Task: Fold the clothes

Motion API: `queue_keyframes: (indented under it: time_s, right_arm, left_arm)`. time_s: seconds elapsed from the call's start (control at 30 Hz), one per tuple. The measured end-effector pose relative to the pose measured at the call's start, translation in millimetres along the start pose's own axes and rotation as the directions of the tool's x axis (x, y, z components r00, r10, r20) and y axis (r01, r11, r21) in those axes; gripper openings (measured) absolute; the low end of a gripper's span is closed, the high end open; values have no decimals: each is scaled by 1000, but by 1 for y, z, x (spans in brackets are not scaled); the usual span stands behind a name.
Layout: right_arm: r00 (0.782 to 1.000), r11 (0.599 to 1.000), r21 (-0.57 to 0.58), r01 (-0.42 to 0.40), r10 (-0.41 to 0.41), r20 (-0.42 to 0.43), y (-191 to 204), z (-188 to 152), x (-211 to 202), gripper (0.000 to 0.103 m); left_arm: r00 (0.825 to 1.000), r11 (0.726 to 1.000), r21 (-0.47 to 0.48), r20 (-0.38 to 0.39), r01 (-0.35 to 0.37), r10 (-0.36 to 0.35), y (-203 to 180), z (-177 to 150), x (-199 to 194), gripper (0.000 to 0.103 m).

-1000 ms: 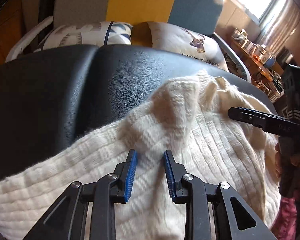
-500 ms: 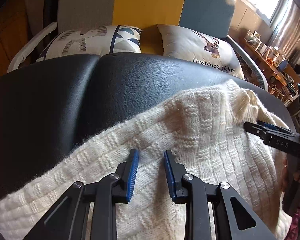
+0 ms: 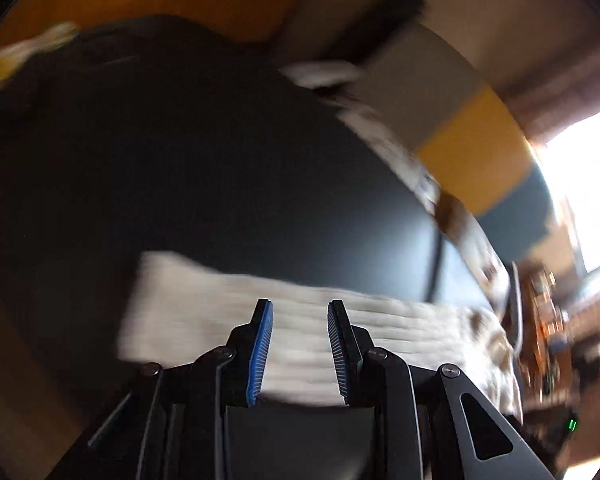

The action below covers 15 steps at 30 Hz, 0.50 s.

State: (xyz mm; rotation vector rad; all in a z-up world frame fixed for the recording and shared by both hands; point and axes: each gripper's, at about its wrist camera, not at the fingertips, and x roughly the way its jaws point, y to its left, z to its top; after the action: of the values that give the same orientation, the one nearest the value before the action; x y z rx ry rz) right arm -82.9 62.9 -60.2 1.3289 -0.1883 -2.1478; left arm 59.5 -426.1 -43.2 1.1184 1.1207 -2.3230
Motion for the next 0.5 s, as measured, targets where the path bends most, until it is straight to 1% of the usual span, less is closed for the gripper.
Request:
queue_keyframes:
  time_s: [0.1,0.17,0.23,0.3,0.4,0.43,0.47,0.5]
  right_arm:
    - [998,1000,-1,-28,28,-50,21,-26,19,69]
    - [997,1000,-17,-25,23,-77,33,-34,30,69]
    - [996,1000,-26,-14,11,-90,43,-35,37,69]
    - [995,999,-35,-4,1,-97,51,-36,41,69]
    - [995,999,-51,17,-22,-99,60,-35,40,69]
    - [995,998,-60,26,-32,-99,62,-35,39,69]
    - [994,997,-65,33,-39,-98,64,-35,38,69]
    - [994,997,-66,36,-42,-98,64,-34,37,69]
  left_arm:
    - [1000,999,-51,-23,5,-6,24,-2,1,28]
    - [999,996,-85,-39,8,-11,41,-3,2,28]
    - [998,993,-118,-54,10,-16,57,-5,3,29]
    - [997,988,-152,-69,11,-22,73,-6,4,32]
    - [995,979,-202,-91,13,-32,98,-8,6,34]
    - [995,978,-207,-98,3,-24,100,-8,9,35]
    - [994,980,-200,-105,-14,-7,97,-8,14,39]
    - [994,982,-189,-106,-29,9,93,-8,17,40]
